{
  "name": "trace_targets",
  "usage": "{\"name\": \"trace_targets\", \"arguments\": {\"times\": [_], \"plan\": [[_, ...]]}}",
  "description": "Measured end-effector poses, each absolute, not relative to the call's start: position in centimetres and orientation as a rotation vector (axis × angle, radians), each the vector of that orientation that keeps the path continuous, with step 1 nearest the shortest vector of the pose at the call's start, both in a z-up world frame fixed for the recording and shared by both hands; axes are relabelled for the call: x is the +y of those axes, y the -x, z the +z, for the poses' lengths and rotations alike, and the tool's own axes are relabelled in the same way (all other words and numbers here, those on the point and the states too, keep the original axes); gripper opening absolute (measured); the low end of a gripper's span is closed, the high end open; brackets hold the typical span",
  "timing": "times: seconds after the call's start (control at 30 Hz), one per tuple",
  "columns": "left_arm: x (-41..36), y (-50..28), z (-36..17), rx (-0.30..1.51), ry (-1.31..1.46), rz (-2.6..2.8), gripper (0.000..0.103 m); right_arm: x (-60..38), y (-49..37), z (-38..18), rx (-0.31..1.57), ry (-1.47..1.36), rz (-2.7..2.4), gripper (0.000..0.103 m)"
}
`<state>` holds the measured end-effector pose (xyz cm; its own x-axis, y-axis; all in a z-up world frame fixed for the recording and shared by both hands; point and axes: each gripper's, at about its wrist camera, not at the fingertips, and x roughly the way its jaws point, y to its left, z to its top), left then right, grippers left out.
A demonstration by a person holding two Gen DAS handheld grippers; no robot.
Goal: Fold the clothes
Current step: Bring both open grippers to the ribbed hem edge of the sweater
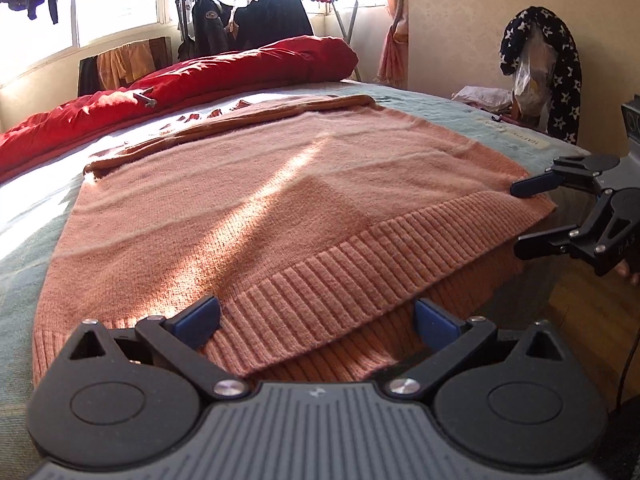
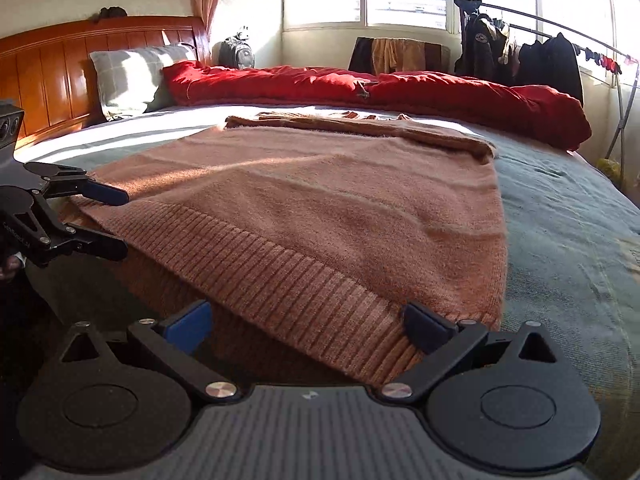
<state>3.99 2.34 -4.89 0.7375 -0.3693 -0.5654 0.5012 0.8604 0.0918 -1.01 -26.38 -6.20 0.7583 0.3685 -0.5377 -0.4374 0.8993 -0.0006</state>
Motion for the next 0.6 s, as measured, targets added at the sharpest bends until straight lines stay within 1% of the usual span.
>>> {"name": "trace_targets", "arguments": {"times": [0.4,0.47,0.6], "plan": [[1.9,0.2,-4.8,0.456,-0.616,-0.349,0.102,-26.4,1.5,-4.2,0.508,0.179,0.434,0.103],[2.3,-0.1,-4.8,0.480,-0.599,-0.343,0.102,-26.2,1.5,-4.2,0.504,0.183,0.445,0.103],[3.2,-0.6,-4.6,0.543,-0.443,-0.402,0.102,-25.5,1.5,-4.3,0.495,0.187,0.477,0.103]]}}
